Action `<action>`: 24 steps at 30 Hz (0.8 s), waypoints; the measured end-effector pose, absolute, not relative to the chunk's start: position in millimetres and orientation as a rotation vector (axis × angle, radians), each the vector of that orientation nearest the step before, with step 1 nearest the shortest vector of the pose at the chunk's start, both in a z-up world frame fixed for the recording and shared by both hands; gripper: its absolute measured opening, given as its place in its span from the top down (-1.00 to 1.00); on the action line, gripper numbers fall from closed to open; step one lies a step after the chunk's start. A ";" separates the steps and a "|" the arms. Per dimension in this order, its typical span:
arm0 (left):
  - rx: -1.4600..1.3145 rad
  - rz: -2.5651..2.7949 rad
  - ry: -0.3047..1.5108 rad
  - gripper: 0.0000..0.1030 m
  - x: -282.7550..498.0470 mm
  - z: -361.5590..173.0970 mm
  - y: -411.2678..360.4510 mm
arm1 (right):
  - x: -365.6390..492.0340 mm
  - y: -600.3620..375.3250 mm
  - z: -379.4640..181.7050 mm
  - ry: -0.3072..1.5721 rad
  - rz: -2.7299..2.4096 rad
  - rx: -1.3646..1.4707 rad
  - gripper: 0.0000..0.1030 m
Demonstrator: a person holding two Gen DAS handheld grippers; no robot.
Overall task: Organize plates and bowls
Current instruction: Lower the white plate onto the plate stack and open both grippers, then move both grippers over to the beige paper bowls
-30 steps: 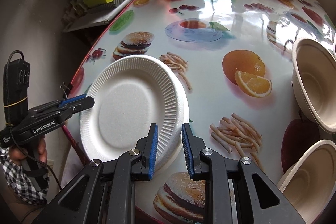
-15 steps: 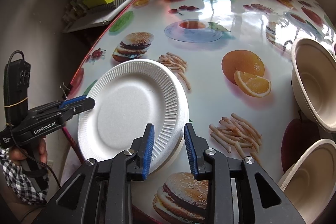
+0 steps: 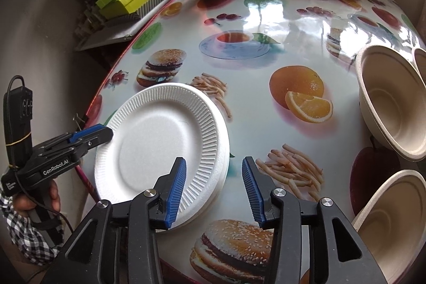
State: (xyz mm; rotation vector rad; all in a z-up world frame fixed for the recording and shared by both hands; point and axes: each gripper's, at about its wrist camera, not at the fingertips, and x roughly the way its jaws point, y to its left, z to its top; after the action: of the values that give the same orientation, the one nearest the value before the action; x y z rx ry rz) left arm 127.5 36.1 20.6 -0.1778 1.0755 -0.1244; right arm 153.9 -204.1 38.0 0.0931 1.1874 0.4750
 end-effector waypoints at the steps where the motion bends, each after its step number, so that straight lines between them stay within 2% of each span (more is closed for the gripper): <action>1: -0.183 -0.128 1.073 0.32 127.9 21.0 36.8 | 153.5 -205.0 38.5 1.181 0.471 0.094 0.15; 20: -0.063 -0.101 0.957 0.31 121.3 52.9 17.4 | 137.8 -215.6 57.1 1.043 0.390 0.078 -0.07; 24: -0.045 -0.142 0.944 0.31 122.7 58.3 1.0 | 129.8 -220.7 70.1 0.981 0.358 0.051 -0.25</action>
State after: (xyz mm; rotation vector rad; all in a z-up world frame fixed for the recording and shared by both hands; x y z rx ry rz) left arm 122.7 1.0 58.3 -0.0454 0.9437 -0.1417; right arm 129.8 -220.7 70.1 0.0506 0.9808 0.3582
